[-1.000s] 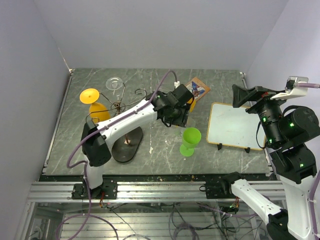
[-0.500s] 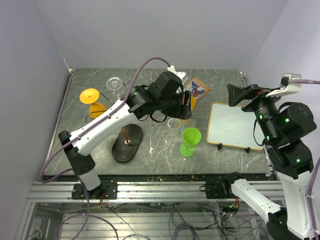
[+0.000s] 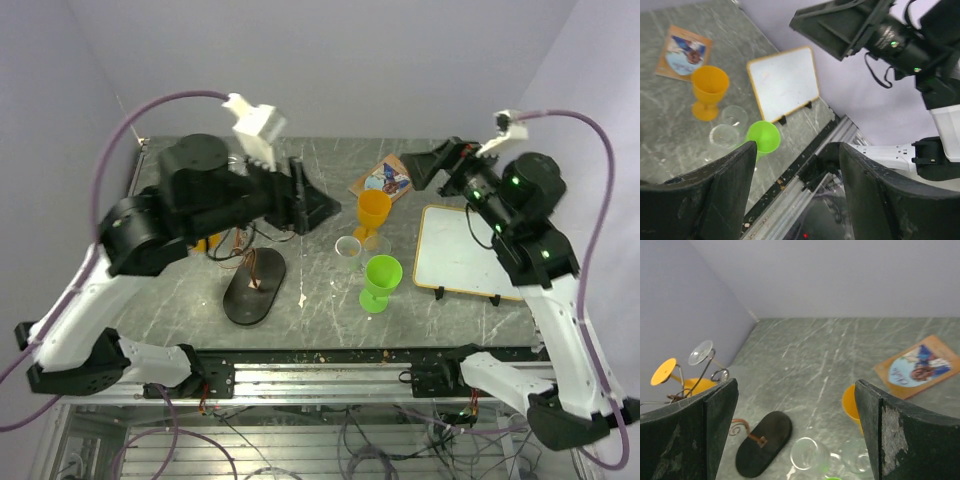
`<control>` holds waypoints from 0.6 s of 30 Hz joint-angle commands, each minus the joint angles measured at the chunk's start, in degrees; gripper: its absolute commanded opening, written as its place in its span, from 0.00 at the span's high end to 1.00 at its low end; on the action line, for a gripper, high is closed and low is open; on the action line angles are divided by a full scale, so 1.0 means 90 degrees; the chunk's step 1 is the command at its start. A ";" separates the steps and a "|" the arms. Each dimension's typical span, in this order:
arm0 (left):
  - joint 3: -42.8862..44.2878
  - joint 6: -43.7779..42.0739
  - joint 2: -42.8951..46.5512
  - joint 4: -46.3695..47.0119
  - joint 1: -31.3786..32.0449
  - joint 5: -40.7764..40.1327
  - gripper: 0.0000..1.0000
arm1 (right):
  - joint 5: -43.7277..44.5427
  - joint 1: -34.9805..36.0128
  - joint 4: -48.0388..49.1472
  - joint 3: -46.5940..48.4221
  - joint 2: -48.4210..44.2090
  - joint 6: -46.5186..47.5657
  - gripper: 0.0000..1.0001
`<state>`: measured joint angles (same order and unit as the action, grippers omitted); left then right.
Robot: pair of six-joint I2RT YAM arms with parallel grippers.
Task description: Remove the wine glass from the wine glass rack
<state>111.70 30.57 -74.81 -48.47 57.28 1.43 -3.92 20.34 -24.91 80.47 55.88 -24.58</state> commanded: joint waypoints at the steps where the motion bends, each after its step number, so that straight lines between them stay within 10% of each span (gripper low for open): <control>1: -0.0007 -0.0165 0.0621 -0.0629 0.0033 -0.1564 0.22 | -0.1362 0.0035 0.0615 0.0131 0.0622 -0.0529 0.00; 8: 0.0445 -0.0418 0.0373 -0.1675 -0.0243 -0.2753 0.09 | -0.2852 0.0111 0.1159 0.0119 0.1737 -0.0959 0.04; 18: 0.1227 -0.1272 -0.1151 -0.1191 -0.4006 0.1150 0.18 | -0.3011 0.0392 0.1182 -0.0315 0.1693 -0.1030 0.04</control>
<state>119.09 22.70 -82.56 -60.31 30.63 -3.60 -28.73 23.35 -16.14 79.42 72.95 -33.01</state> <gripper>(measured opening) 0.847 0.961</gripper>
